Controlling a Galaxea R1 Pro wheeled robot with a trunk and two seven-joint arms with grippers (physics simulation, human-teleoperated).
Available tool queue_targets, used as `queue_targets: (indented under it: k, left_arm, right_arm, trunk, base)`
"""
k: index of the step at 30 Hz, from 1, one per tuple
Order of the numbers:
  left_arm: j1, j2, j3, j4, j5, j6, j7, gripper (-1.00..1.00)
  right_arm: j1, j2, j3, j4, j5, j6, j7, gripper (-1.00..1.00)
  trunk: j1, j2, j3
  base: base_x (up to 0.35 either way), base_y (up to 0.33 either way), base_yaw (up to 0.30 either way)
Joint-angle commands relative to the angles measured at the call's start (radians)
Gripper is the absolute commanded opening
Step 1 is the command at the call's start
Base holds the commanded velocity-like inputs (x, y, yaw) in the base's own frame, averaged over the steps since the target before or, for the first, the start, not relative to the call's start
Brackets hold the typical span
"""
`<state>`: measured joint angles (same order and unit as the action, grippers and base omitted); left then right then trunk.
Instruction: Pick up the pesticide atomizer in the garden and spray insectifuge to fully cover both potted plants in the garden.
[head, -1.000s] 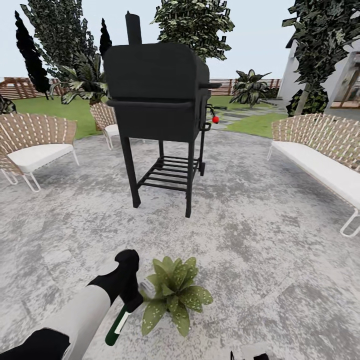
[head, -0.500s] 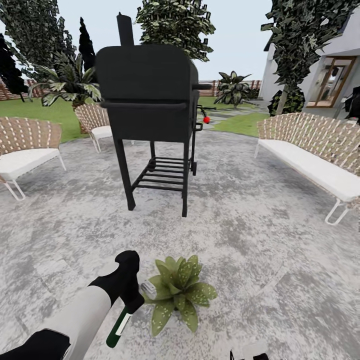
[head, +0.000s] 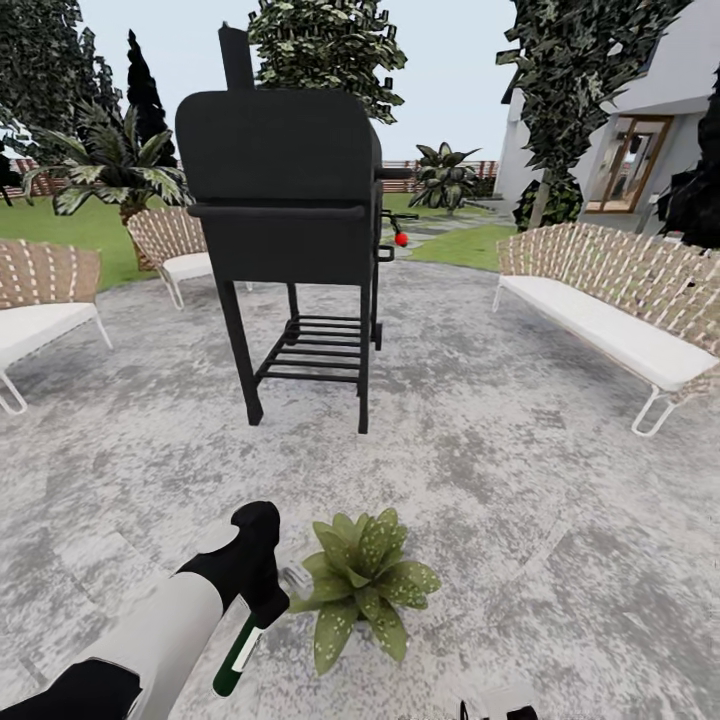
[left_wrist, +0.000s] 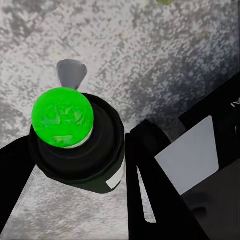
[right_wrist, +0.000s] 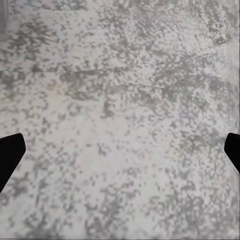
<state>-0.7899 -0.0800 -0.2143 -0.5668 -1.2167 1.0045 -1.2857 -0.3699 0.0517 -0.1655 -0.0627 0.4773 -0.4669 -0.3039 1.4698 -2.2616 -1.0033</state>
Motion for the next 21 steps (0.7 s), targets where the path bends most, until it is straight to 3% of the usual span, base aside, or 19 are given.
queue_targets:
  k: [1,14,21]
  left_arm:
    - [0.0,0.0,0.0,-0.002,-0.009,0.009,-0.011,-1.0]
    - [0.003,-0.004,-0.004,0.014,-0.001,0.009,-0.011,-1.0]
    - [0.011,-0.002,-0.005,0.084,0.0,0.008,-0.011,-1.0]
  right_arm:
    - [-0.001,0.0,-0.008,0.001,0.011,-0.002,-0.004,1.0]
    - [-0.001,0.0,-0.006,0.004,0.011,-0.002,-0.004,1.0]
    - [-0.001,0.0,-0.006,0.005,0.011,-0.002,-0.003,1.0]
  trunk:
    - [0.0,0.0,-0.001]
    - [0.0,0.0,-0.001]
    - [0.0,0.0,-0.001]
  base:
    - [0.0,0.001,-0.291]
    - [0.236,0.134,-0.042]
    - [0.023,0.008,-0.104]
